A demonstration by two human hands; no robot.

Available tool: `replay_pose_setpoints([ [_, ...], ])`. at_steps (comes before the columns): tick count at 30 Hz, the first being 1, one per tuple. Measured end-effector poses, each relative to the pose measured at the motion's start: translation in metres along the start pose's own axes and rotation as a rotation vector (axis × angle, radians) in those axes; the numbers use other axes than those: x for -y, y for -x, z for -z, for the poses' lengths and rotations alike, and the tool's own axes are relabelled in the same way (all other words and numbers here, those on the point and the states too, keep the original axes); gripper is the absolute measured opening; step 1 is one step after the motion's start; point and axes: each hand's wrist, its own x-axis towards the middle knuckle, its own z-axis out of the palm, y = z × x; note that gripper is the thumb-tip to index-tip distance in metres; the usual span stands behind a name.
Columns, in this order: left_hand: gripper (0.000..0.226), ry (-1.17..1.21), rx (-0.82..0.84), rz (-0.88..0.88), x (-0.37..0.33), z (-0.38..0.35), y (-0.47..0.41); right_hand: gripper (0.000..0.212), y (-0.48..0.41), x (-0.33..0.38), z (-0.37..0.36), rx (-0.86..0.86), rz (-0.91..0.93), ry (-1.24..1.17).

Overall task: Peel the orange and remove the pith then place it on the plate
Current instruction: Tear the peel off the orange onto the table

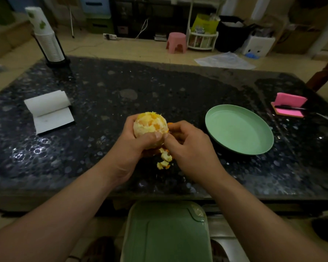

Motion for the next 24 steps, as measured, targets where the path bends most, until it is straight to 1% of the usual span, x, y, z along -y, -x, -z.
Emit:
replay_pose_setpoints([
  [5,0.066,-0.014,-0.012,-0.032,0.002,-0.004,0.003,0.016,0.001,0.001,-0.004,-0.06,0.001,-0.001],
  [8,0.06,0.0,-0.028,-0.025,0.004,-0.007,0.004,0.012,0.003,0.0,-0.008,-0.115,0.016,0.047],
  [10,0.054,-0.001,-0.03,-0.016,0.003,-0.007,0.004,0.014,0.004,0.0,-0.008,-0.095,0.009,0.053],
  [12,0.055,0.009,-0.029,-0.007,0.002,-0.006,0.004,0.018,0.005,0.001,-0.008,-0.053,-0.008,0.04],
  [15,0.054,0.0,-0.024,-0.014,0.004,-0.008,0.006,0.011,0.003,0.0,-0.008,-0.079,-0.035,0.03],
  [17,0.055,-0.002,-0.033,-0.022,0.006,-0.01,0.006,0.01,0.002,-0.001,-0.01,-0.113,-0.044,0.011],
  [21,0.064,0.027,-0.048,-0.016,0.003,-0.008,0.003,0.007,0.003,-0.001,-0.008,-0.073,-0.032,-0.028],
  [24,0.058,0.013,-0.018,-0.015,0.003,-0.007,0.003,0.006,0.001,-0.003,-0.008,-0.076,-0.019,0.003],
])
